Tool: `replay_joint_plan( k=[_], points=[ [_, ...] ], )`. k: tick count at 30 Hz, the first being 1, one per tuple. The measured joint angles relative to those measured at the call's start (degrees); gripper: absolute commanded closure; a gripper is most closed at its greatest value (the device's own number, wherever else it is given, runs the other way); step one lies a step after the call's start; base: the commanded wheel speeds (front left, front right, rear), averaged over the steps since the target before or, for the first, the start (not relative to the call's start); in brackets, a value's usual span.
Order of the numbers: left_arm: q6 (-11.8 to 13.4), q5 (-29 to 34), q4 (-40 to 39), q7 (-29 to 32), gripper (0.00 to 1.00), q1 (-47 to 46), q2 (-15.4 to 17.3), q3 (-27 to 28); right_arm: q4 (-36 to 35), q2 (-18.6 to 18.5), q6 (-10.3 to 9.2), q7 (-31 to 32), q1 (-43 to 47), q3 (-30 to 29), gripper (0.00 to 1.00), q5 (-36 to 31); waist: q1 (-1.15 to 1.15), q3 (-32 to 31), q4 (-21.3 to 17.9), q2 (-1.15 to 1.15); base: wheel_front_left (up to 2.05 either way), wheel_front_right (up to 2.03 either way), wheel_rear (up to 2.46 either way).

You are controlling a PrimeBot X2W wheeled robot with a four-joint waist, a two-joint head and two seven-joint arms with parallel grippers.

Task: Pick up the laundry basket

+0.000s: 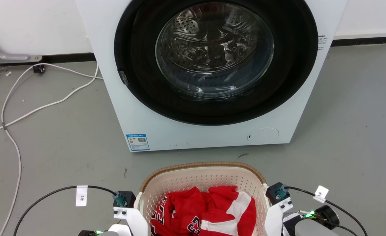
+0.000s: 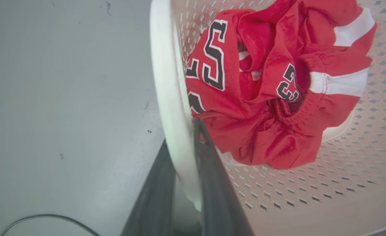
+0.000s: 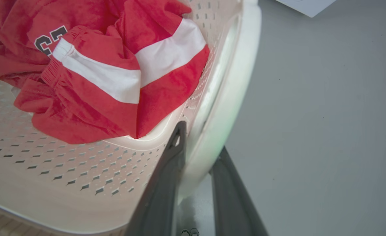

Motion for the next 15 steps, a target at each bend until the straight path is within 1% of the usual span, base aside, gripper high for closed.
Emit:
replay_joint_plan(
  k=[15],
  points=[
    [0.0, -2.0, 0.3, -0.5, 1.0, -0.3, 0.1, -1.8, 0.1, -0.2, -0.08, -0.3, -0.2, 2.2, 1.0, 1.9, 0.0, 0.1, -0.2, 0.0, 0.0, 0.0, 0.0]
  ],
)
